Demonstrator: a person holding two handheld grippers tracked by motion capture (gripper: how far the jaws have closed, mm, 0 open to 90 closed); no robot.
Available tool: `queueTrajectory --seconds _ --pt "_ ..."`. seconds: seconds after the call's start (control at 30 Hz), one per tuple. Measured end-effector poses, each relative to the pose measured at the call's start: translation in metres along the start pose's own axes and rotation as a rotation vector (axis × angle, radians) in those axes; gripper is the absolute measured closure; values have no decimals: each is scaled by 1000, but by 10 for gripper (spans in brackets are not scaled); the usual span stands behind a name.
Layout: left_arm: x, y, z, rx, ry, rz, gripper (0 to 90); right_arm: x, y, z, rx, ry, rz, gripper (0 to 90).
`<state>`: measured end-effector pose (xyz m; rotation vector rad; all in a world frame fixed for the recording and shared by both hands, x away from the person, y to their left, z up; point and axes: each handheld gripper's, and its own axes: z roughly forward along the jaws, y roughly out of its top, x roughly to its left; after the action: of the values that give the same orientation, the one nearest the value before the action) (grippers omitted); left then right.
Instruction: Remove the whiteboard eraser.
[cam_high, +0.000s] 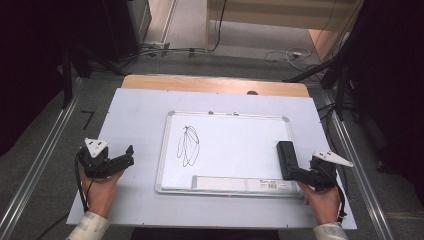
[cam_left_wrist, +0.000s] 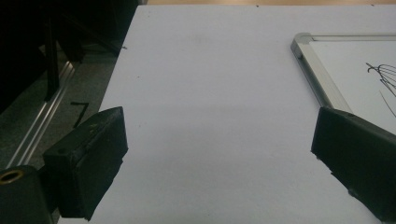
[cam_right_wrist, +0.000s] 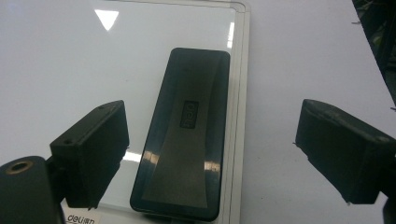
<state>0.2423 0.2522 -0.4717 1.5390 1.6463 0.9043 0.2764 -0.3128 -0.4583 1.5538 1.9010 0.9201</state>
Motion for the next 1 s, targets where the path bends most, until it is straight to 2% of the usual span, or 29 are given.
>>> queueTrajectory --seconds 0.7,1.0 --pt "0 0 1 1 -3 2 42 5 7 11 0 -4 -17 94" --pt "0 0 1 3 -5 -2 41 8 15 26 14 -18 -25 103"
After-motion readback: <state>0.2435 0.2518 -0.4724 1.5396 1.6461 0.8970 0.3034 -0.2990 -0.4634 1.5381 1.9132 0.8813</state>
